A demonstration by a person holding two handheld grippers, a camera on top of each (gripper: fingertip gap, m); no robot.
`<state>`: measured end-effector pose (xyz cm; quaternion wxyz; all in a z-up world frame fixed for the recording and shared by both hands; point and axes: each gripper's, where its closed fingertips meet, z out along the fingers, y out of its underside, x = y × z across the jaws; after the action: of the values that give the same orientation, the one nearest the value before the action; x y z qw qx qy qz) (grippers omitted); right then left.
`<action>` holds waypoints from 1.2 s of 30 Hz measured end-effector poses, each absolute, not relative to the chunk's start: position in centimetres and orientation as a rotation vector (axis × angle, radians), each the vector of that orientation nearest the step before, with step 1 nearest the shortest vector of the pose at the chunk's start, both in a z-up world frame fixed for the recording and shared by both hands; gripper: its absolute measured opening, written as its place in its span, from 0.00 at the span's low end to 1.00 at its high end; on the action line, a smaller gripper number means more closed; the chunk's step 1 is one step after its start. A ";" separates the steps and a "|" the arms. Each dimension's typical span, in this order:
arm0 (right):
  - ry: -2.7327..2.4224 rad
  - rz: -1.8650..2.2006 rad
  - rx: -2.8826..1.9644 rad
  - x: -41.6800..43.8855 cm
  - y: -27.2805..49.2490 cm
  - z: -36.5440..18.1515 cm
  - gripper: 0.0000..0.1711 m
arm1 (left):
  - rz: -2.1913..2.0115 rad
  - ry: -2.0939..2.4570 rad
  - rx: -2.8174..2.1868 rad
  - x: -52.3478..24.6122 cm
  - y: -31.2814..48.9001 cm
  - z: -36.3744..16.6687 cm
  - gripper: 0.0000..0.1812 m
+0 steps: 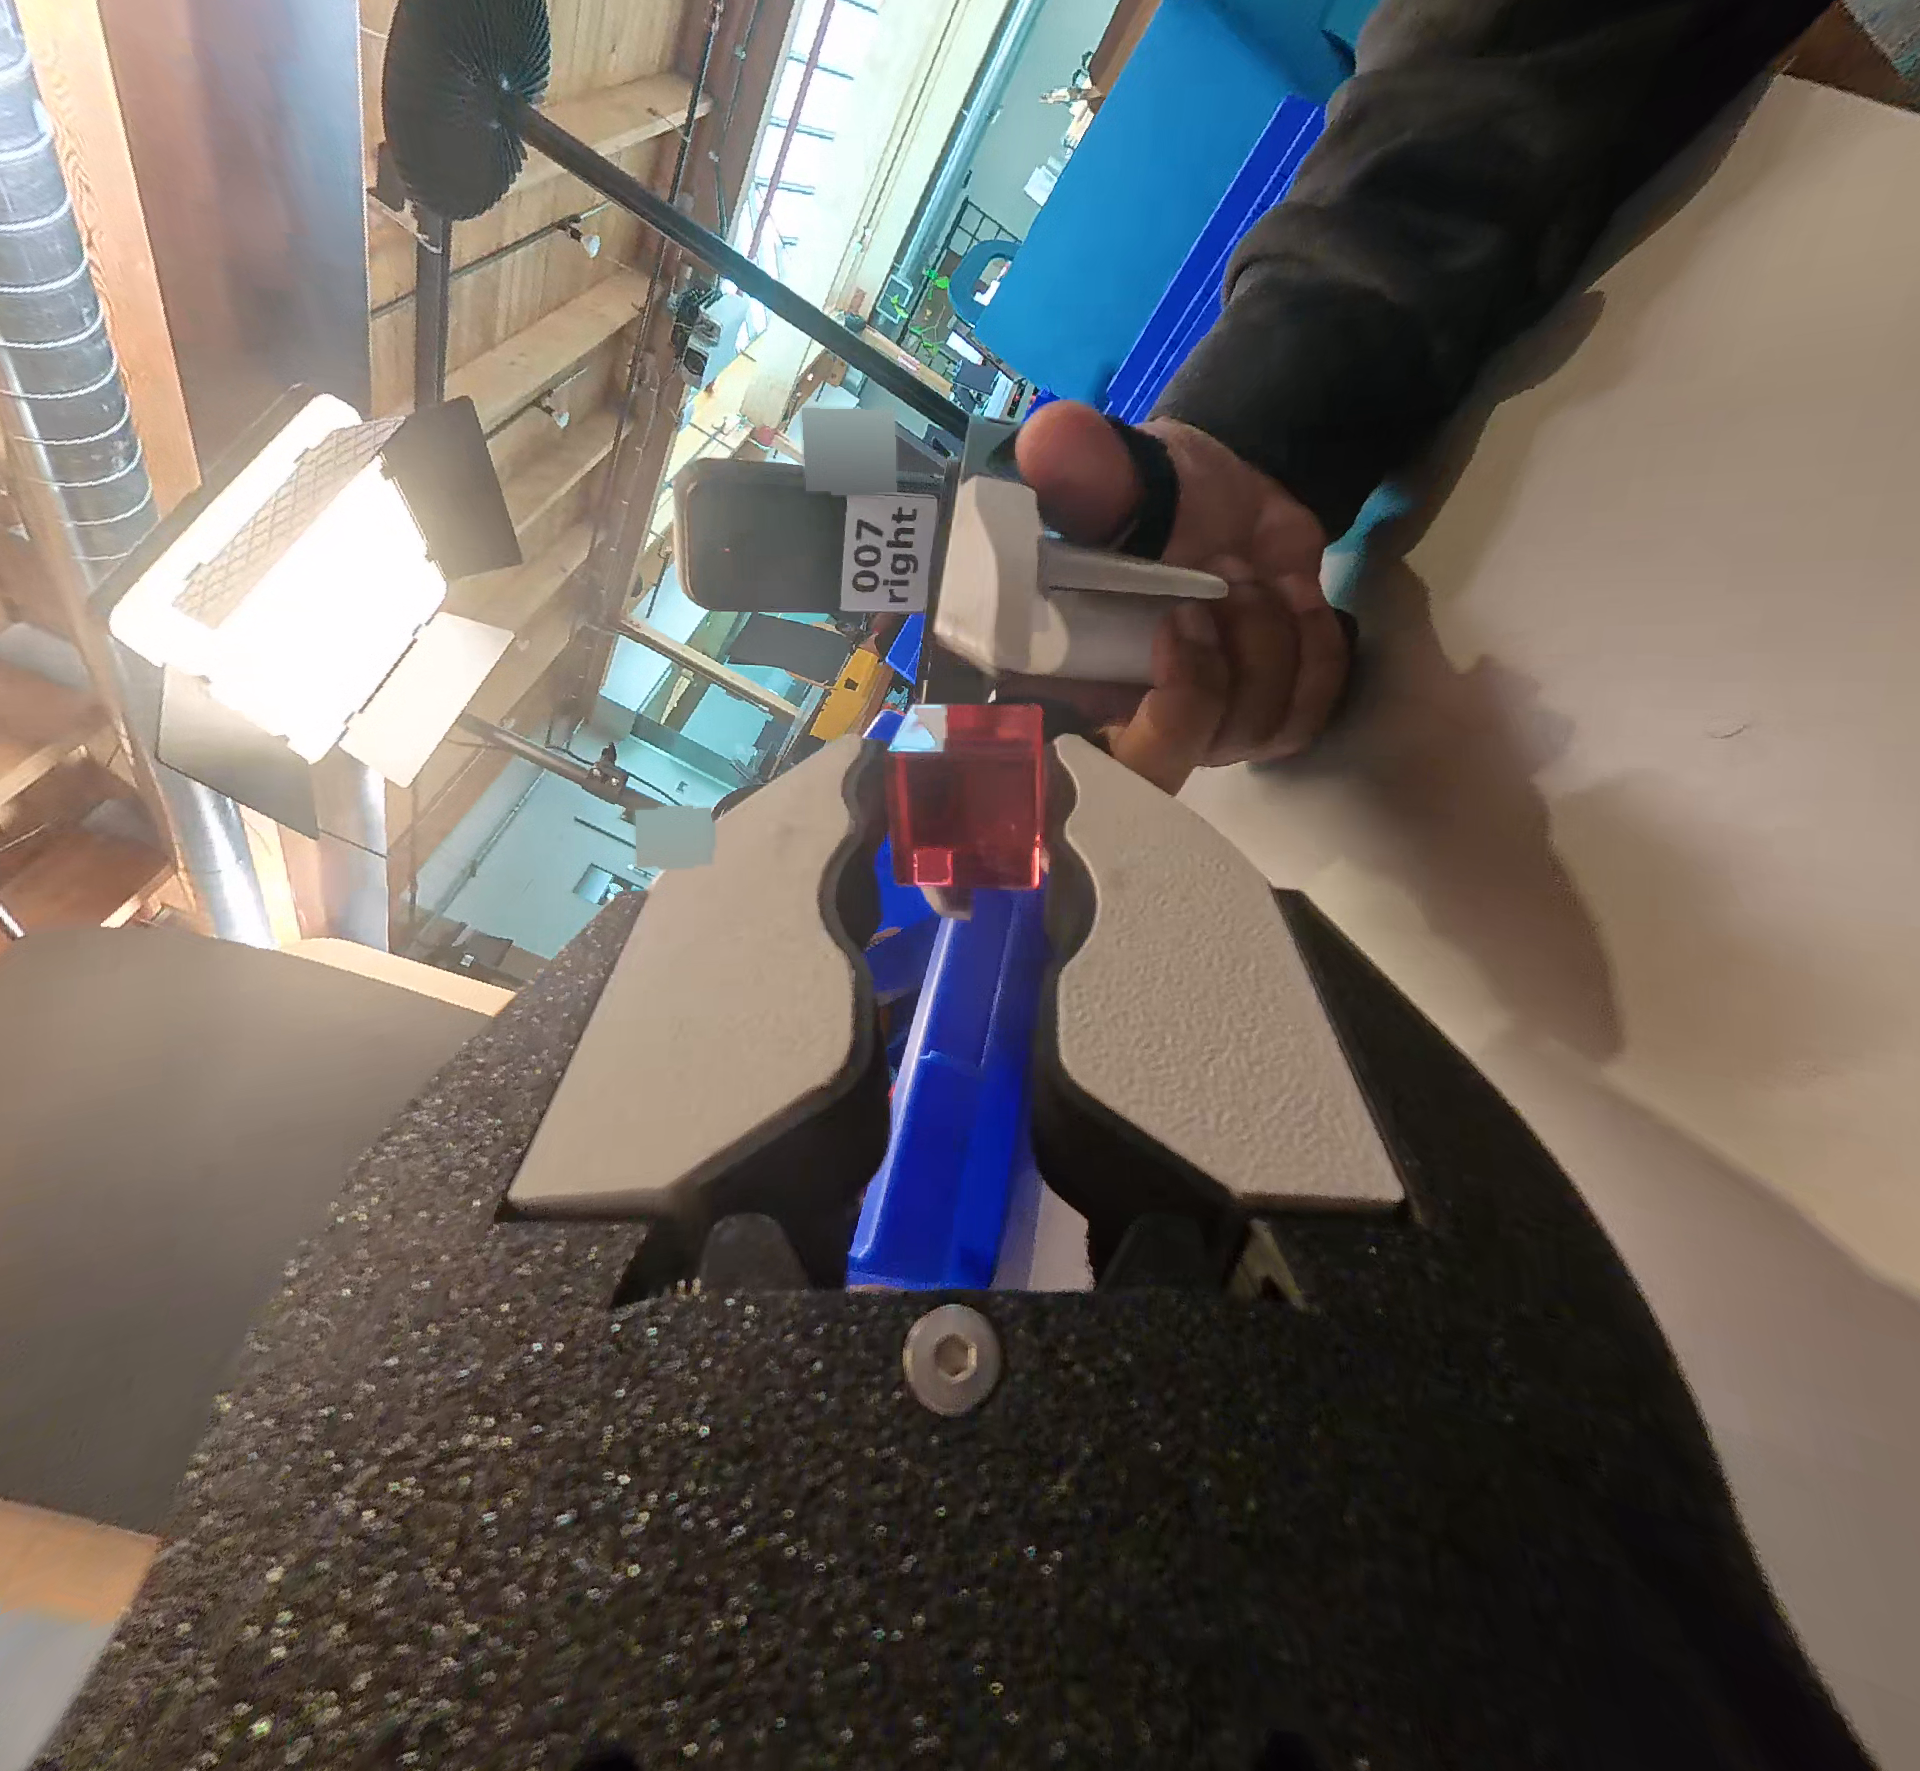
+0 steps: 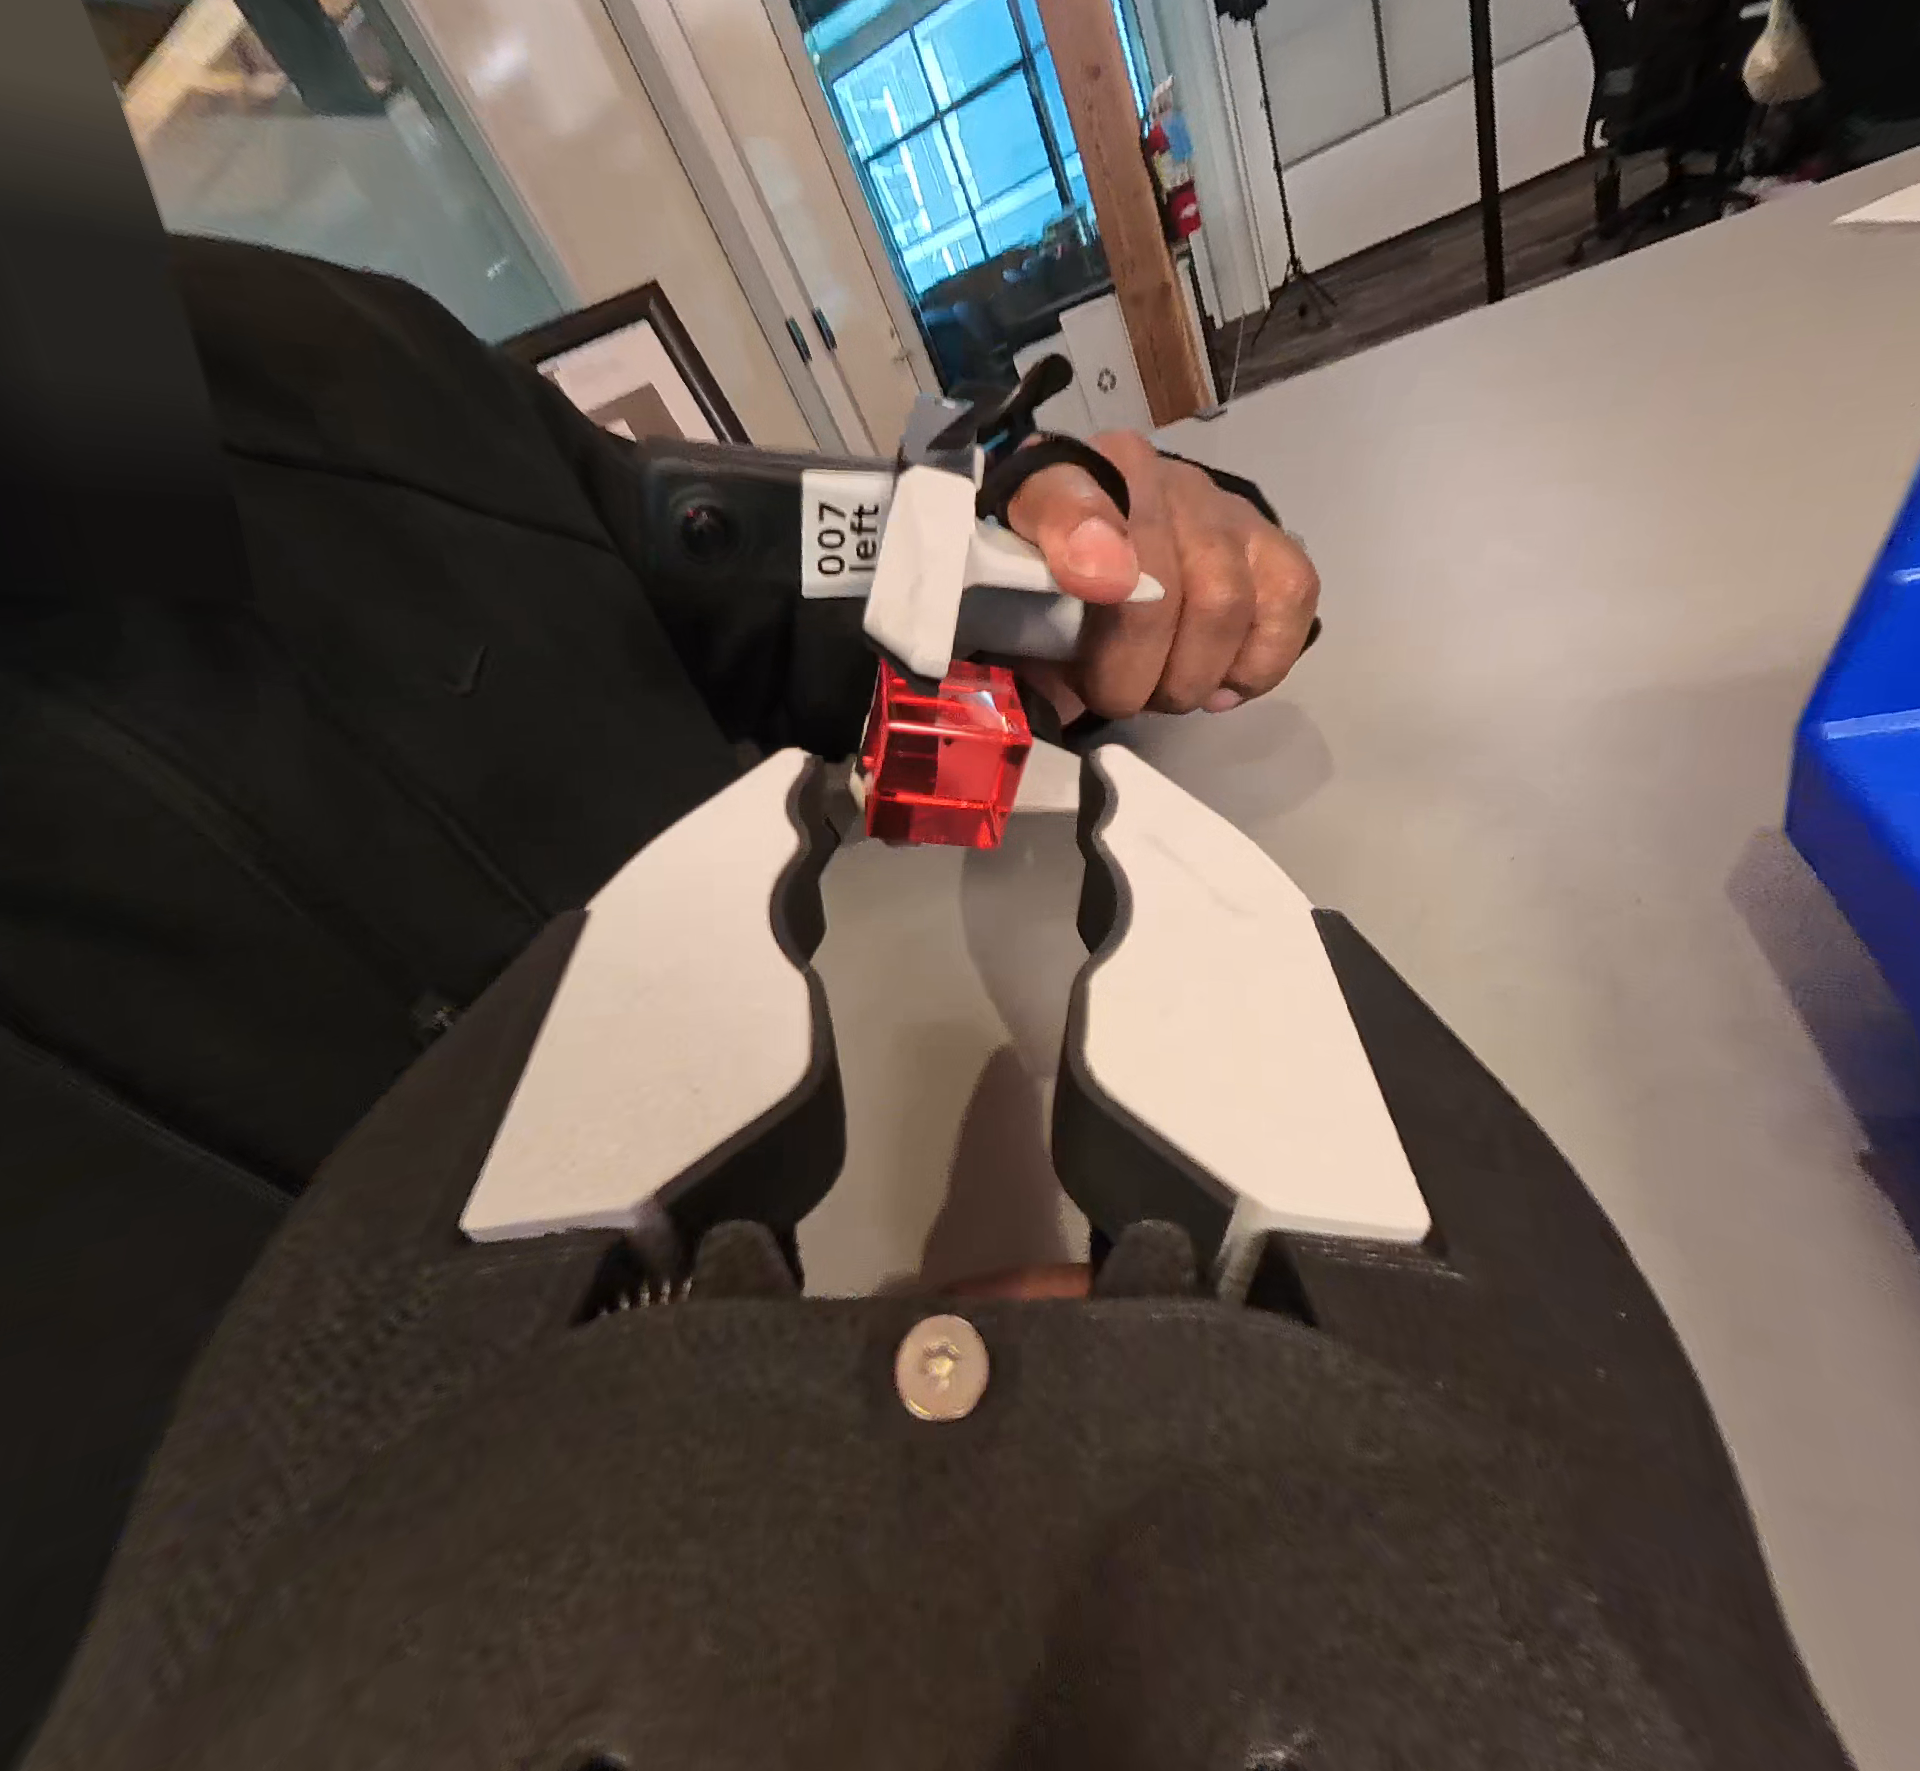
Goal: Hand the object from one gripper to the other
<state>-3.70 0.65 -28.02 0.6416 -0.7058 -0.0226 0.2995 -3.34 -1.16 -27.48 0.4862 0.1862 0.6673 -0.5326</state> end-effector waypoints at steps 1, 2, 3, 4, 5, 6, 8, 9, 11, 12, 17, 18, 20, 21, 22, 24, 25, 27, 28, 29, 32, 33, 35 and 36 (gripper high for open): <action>-0.061 0.663 -1.637 -3.9 0.9 -28.4 0.24 | -1.293 1.626 0.453 -3.3 -1.2 -27.6 0.16; -0.070 0.640 -1.656 -4.1 1.0 -28.6 0.18 | -1.288 1.638 0.449 -3.2 -1.2 -27.8 0.16; -0.070 0.590 -1.652 -3.8 1.1 -28.5 0.17 | -1.299 1.646 0.422 -2.9 -1.0 -27.8 0.16; -0.073 0.512 -1.641 -3.2 1.2 -28.3 0.17 | -1.322 1.684 0.364 -2.4 -0.9 -27.9 0.17; -0.084 0.424 -1.628 -2.6 1.2 -28.0 0.17 | -1.371 1.734 0.300 -1.9 -0.8 -28.0 0.18; -0.103 0.334 -1.614 -2.0 1.0 -27.8 0.17 | -1.433 1.778 0.235 -1.6 -0.7 -27.9 0.22; -0.146 0.129 -1.589 -0.9 0.7 -27.4 0.17 | -1.590 1.872 0.084 -1.2 -0.5 -27.7 0.27; -0.160 0.034 -1.580 -0.4 0.5 -27.3 0.17 | -1.677 1.925 -0.003 -1.0 -0.4 -27.6 0.30; -0.197 -0.129 -1.595 0.1 0.6 -27.4 0.17 | -1.838 1.984 -0.171 -0.6 0.0 -27.1 0.31; -0.212 -0.217 -1.601 0.4 0.6 -27.4 0.17 | -1.917 2.007 -0.252 -0.4 0.1 -26.9 0.31; -0.281 -0.686 -1.682 2.2 0.9 -28.3 0.17 | -2.010 2.117 -0.625 1.1 0.4 -27.9 0.31; -0.296 -0.782 -1.711 2.7 1.0 -28.7 0.17 | -1.966 2.129 -0.683 1.5 0.4 -28.4 0.31; -0.342 -0.943 -1.784 3.7 1.1 -29.9 0.16 | -1.869 2.145 -0.805 2.4 0.3 -29.6 0.31; -0.355 -1.008 -1.812 4.1 1.1 -30.4 0.17 | -1.850 2.148 -0.861 2.6 0.2 -30.0 0.31; -0.365 -1.043 -1.837 4.3 1.1 -30.8 0.17 | -1.843 2.146 -0.910 2.7 0.0 -30.2 0.30; -0.373 -1.075 -1.845 4.3 1.2 -31.0 0.16 | -1.826 2.128 -0.978 3.0 0.0 -30.5 0.28; -0.386 -1.079 -1.840 4.1 1.3 -31.0 0.16 | -1.811 2.112 -0.996 3.2 0.1 -30.6 0.28; -0.408 -1.094 -1.833 3.8 1.4 -30.9 0.16 | -1.766 2.113 -0.994 3.4 0.3 -30.9 0.27; -0.422 -1.105 -1.829 3.7 1.5 -30.9 0.17 | -1.746 2.132 -0.988 3.4 0.2 -31.1 0.27; -0.441 -1.112 -1.822 3.5 1.6 -30.9 0.16 | -1.733 2.151 -0.988 3.3 0.1 -31.4 0.27; -0.482 -1.121 -1.789 2.7 1.9 -30.8 0.16 | -1.745 2.169 -0.890 2.6 -0.4 -31.0 0.17; -0.479 -1.112 -1.773 2.6 1.9 -30.6 0.16 | -1.723 2.161 -0.838 2.5 -0.4 -30.9 0.15; -0.441 -1.017 -1.752 2.2 1.8 -30.2 0.17 | -1.640 2.126 -0.686 2.5 -0.2 -30.5 0.17; -0.409 -0.943 -1.748 2.1 1.7 -30.0 0.19 | -1.589 2.078 -0.589 2.6 0.0 -30.1 0.17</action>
<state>2.11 1.72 -30.00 0.5284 -0.7319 -0.1714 -0.3946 2.63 0.00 -30.07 0.2282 -0.2138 0.7545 -0.5770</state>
